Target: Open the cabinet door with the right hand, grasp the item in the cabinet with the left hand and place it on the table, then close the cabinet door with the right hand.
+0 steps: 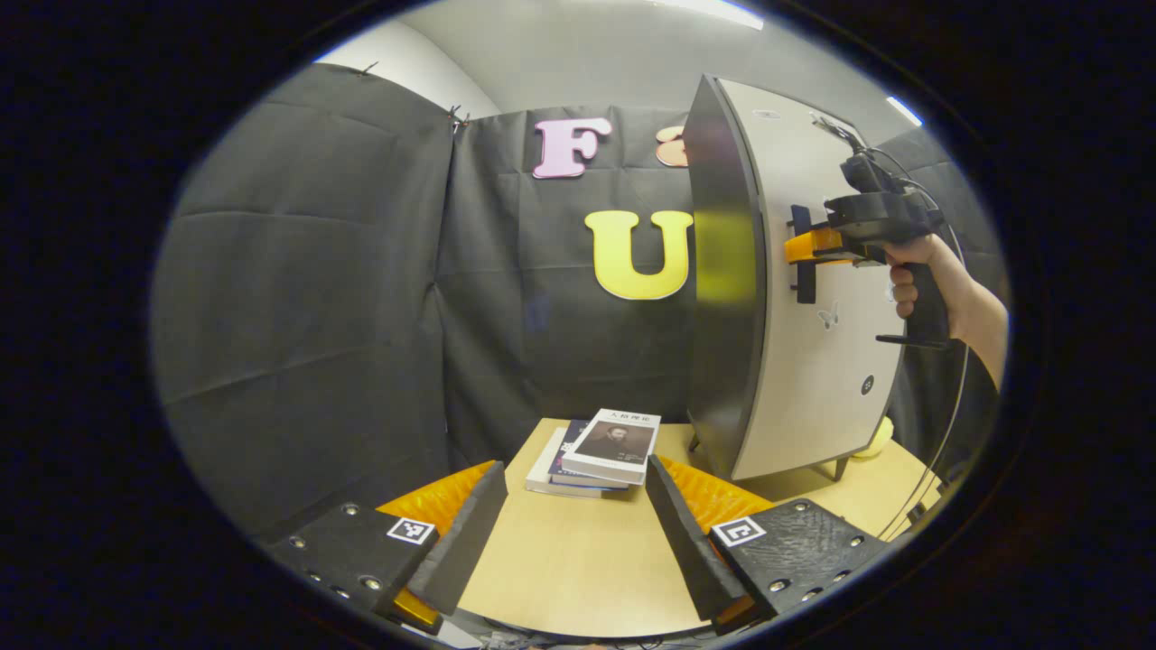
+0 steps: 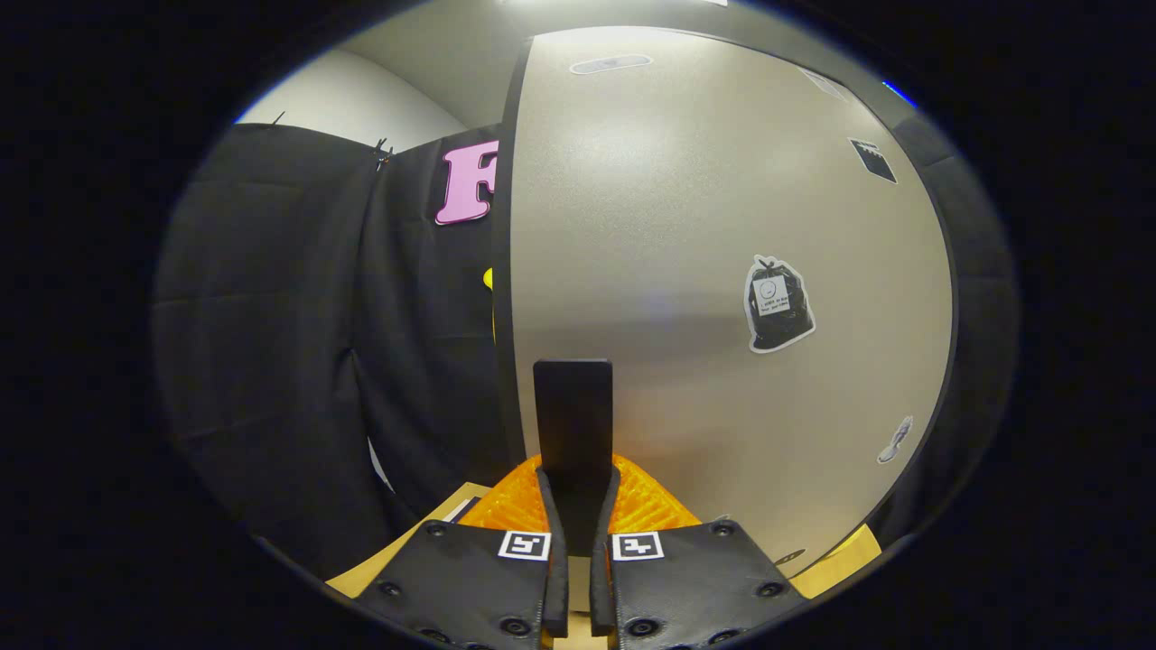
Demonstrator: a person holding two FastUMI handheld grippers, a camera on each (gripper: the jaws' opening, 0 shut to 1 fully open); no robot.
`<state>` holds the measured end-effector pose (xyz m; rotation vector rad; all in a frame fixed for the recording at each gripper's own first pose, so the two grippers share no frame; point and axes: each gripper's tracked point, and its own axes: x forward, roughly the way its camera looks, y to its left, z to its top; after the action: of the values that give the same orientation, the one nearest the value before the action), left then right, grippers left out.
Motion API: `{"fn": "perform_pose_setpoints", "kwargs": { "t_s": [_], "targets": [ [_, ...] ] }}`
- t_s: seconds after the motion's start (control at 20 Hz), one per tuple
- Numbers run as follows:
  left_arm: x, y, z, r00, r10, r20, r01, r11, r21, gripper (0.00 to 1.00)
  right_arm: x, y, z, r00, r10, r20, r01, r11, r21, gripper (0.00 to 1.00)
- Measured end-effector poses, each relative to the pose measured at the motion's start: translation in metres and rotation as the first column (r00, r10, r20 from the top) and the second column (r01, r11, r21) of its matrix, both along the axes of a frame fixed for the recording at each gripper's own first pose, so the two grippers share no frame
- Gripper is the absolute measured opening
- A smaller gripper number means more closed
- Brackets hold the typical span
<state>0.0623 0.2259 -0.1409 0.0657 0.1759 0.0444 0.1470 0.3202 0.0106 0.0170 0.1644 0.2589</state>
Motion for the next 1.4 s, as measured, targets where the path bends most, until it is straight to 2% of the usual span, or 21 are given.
{"fn": "perform_pose_setpoints", "kwargs": {
  "t_s": [0.55,0.8,0.9,1.1,1.15,1.2,1.3,1.4],
  "targets": [
    [-0.028,-0.052,0.004,1.000,0.017,0.021,-0.016,0.999,-0.052,0.92,-0.039,-0.006,0.008,0.987,0.163,-0.007,-0.163,0.987,-0.013,0.09],
    [-0.064,-0.080,-0.005,0.994,0.112,-0.006,-0.112,0.986,-0.125,0.92,-0.060,-0.012,0.013,0.962,0.267,-0.049,-0.266,0.963,0.035,0.11],
    [-0.078,-0.096,-0.002,0.992,0.125,-0.015,-0.126,0.982,-0.141,0.92,-0.062,-0.016,0.013,0.954,0.297,-0.045,-0.296,0.955,0.035,0.11],
    [-0.108,-0.115,0.014,0.984,0.177,0.008,-0.176,0.981,-0.085,0.92,-0.063,-0.022,0.010,0.932,0.359,-0.048,-0.357,0.933,0.051,0.09],
    [-0.114,-0.123,0.017,0.982,0.188,0.015,-0.186,0.979,-0.087,0.95,-0.062,-0.024,0.009,0.927,0.373,-0.048,-0.371,0.927,0.056,0.11],
    [-0.121,-0.133,0.016,0.980,0.196,0.020,-0.193,0.977,-0.094,0.92,-0.062,-0.025,0.008,0.921,0.386,-0.047,-0.383,0.922,0.057,0.11],
    [-0.134,-0.150,0.014,0.977,0.213,0.024,-0.210,0.973,-0.100,0.92,-0.062,-0.029,0.010,0.911,0.410,-0.045,-0.408,0.911,0.058,0.14],
    [-0.147,-0.166,0.013,0.974,0.223,0.025,-0.220,0.970,-0.101,0.92,-0.059,-0.031,0.012,0.900,0.433,-0.047,-0.430,0.900,0.070,0.11]
  ]
}}
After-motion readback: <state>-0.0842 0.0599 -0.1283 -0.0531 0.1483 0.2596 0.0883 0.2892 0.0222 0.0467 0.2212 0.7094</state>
